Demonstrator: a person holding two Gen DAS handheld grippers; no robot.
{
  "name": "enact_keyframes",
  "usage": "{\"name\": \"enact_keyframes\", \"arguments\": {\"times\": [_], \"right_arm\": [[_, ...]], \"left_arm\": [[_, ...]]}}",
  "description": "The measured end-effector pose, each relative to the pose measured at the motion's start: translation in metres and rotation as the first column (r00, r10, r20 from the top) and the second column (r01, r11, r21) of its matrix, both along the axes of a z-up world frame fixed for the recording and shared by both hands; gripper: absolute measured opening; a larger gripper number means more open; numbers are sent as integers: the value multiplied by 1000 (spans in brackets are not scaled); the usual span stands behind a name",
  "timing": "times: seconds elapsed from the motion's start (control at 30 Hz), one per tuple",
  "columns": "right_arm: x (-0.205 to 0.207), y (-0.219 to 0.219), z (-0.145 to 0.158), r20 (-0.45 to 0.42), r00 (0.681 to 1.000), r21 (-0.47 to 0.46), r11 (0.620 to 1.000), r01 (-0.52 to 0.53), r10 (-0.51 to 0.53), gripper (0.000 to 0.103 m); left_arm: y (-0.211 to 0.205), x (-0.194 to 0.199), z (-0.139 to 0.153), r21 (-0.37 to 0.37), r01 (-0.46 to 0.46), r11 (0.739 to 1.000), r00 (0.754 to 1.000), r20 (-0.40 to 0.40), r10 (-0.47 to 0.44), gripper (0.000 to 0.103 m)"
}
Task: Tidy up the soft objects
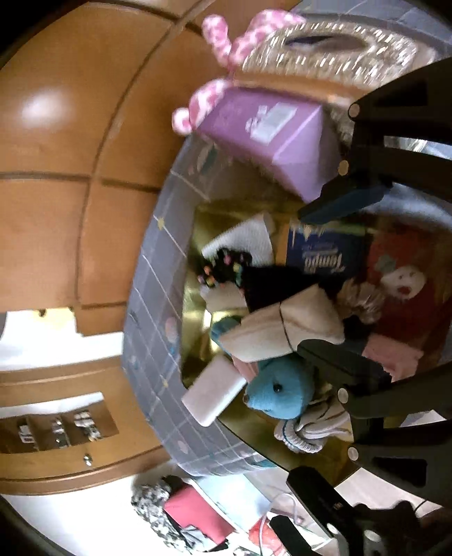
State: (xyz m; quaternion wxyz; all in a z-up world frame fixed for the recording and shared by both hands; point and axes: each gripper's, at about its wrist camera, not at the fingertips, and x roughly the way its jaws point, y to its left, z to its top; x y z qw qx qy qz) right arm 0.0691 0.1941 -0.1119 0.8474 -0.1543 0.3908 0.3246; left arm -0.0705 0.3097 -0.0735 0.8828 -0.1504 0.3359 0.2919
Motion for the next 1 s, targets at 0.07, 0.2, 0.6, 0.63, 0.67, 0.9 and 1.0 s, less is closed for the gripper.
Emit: {"name": "enact_keyframes", "arguments": {"times": [0.07, 0.2, 0.6, 0.63, 0.67, 0.9, 1.0], "right_arm": [[-6, -13, 5, 32, 999, 15, 999, 32, -32, 69], [-21, -41, 14, 86, 991, 48, 994, 95, -99, 69], [-47, -107, 16, 154, 955, 80, 967, 244, -254, 69], [-47, -111, 16, 154, 952, 83, 964, 253, -263, 69], [-47, -114, 17, 155, 950, 86, 962, 260, -270, 69], [-48, -121, 18, 156, 945, 94, 957, 275, -287, 69], [-50, -120, 18, 157, 946, 90, 958, 274, -285, 69]], "left_arm": [[-5, 0, 1, 11, 2, 1000, 1000, -1, -2, 103], [-21, -1, 4, 33, 15, 999, 1000, 12, -16, 103], [-76, -7, 16, 94, 70, 993, 994, 80, -77, 103], [-79, -7, 16, 95, 77, 992, 994, 76, -85, 103], [-81, -7, 15, 96, 82, 992, 993, 74, -89, 103], [-92, -6, 14, 96, 112, 989, 990, 69, -119, 103], [-93, -7, 14, 97, 116, 989, 990, 68, -123, 103]]}}
